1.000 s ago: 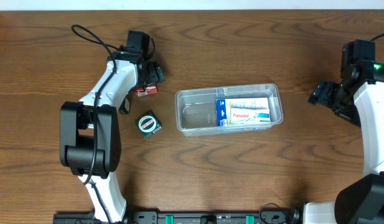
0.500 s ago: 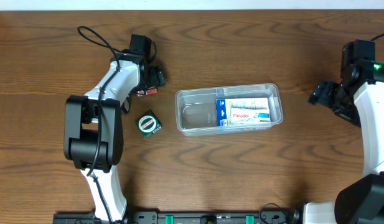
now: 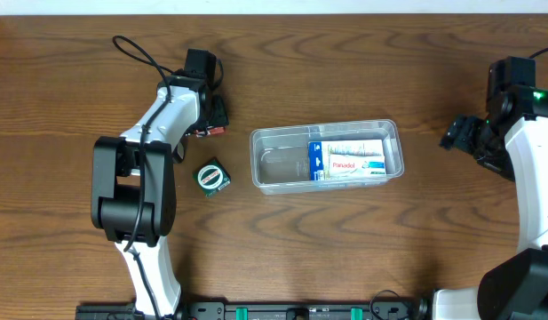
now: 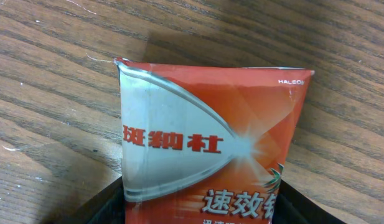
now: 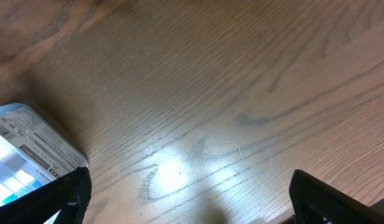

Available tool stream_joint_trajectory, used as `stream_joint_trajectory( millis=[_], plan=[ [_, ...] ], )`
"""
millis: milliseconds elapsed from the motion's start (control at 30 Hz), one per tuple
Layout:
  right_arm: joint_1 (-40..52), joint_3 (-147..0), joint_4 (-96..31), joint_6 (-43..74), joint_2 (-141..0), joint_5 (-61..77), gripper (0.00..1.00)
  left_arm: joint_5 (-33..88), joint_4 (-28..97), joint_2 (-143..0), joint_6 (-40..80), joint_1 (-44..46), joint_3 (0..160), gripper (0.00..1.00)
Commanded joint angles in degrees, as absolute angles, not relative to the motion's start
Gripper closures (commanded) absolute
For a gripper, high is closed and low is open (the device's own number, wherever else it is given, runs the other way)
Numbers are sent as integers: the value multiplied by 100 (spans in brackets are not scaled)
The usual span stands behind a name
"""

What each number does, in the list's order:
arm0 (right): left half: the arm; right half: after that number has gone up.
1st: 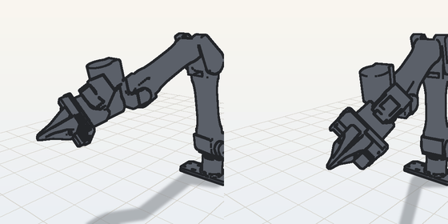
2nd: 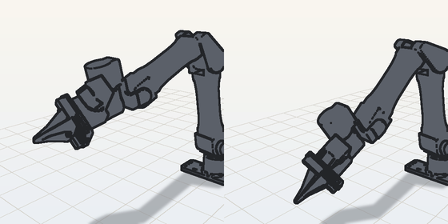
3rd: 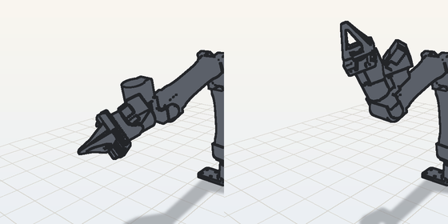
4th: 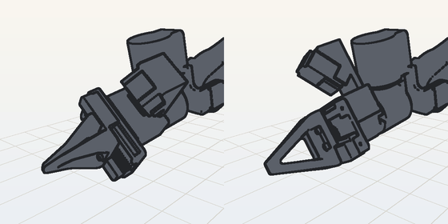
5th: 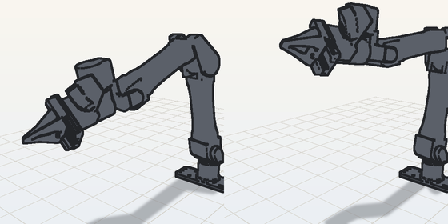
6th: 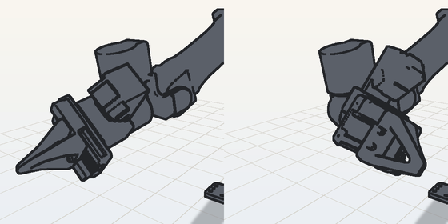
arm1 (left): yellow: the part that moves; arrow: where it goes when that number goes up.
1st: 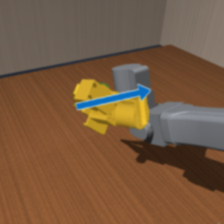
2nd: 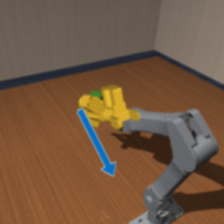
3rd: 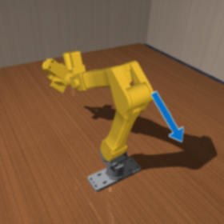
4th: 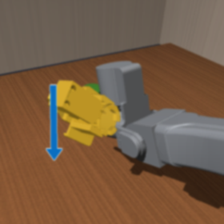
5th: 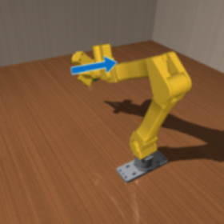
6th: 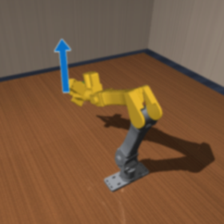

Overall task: Pack container
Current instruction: 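Lift the red box with the left gripper and carry it to the container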

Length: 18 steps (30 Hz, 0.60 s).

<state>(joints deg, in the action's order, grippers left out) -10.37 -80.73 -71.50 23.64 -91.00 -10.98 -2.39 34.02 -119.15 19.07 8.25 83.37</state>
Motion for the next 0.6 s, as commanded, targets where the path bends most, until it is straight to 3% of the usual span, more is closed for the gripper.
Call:
stream_joint_trajectory(
  millis=[0, 567],
  plan=[
    [-1070, -8062, -7153, 2394, -9076, -1135, 1, -351, 3409, -11944, 1844, 801, 8436, 38],
    [-1070, -8062, -7153, 2394, -9076, -1135, 1, -97, 4200, -10366, 1758, 845, 8440, 38]
  ],
)
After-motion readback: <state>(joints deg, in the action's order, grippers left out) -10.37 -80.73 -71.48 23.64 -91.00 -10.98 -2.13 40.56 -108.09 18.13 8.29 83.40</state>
